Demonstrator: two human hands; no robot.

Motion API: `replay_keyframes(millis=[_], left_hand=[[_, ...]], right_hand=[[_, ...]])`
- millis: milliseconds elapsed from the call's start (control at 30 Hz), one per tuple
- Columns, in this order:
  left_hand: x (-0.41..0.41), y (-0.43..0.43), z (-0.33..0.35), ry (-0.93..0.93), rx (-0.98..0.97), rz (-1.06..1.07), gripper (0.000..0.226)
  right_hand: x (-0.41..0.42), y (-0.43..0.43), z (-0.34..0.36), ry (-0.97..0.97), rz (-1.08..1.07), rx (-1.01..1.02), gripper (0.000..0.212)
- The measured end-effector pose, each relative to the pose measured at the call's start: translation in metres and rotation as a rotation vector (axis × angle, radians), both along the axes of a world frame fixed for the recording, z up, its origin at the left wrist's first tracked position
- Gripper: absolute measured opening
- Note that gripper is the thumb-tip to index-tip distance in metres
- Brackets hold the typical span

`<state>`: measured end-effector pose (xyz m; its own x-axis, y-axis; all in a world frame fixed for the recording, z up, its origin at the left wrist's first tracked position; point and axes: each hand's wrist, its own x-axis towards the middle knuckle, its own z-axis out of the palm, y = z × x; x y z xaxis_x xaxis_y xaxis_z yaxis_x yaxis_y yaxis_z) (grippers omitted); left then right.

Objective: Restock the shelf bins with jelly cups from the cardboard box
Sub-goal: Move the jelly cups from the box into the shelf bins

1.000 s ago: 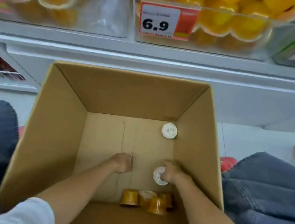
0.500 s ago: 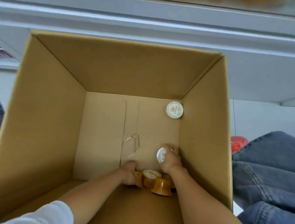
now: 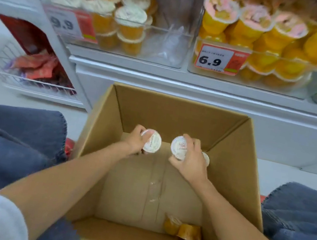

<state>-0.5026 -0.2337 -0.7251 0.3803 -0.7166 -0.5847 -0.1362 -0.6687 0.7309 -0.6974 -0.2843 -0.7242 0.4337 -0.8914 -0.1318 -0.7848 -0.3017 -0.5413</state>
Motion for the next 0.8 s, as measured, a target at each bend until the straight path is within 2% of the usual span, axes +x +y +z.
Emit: replay_keyframes(millis=[133,267,333,433,533,667,767,800], left_hand=[[0.049,-0.017,0.103,-0.061,-0.269,0.037,0.032],[0.093,-0.028,0.197,-0.066,-0.491,0.195,0.027],[0.117,-0.034,0.234,-0.074,-0.581,0.268,0.033],[0.155,-0.042,0.263,-0.222,-0.679,0.348,0.019],[0.19,-0.045,0.267,-0.412,-0.629,0.407,0.033],[0.218,-0.049,0.249,-0.62,-0.455,0.347,0.02],[0.222,-0.05,0.239,-0.9,-0.429,0.363,0.034],[0.22,-0.05,0.237,-0.984,-0.428,0.368,0.04]], right_hand=[[0.048,-0.01,0.08,-0.236,0.116,-0.276,0.081],[0.102,-0.027,0.165,-0.435,0.198,-0.461,0.076],[0.133,-0.04,0.202,-0.54,0.211,-0.498,0.069],[0.174,-0.066,0.239,-0.622,0.165,-0.428,0.059],[0.21,-0.092,0.246,-0.606,0.098,-0.351,0.056],[0.237,-0.116,0.233,-0.484,0.053,-0.293,0.051],[0.238,-0.121,0.224,-0.472,0.058,-0.326,0.036],[0.236,-0.121,0.222,-0.442,0.104,-0.36,0.037]])
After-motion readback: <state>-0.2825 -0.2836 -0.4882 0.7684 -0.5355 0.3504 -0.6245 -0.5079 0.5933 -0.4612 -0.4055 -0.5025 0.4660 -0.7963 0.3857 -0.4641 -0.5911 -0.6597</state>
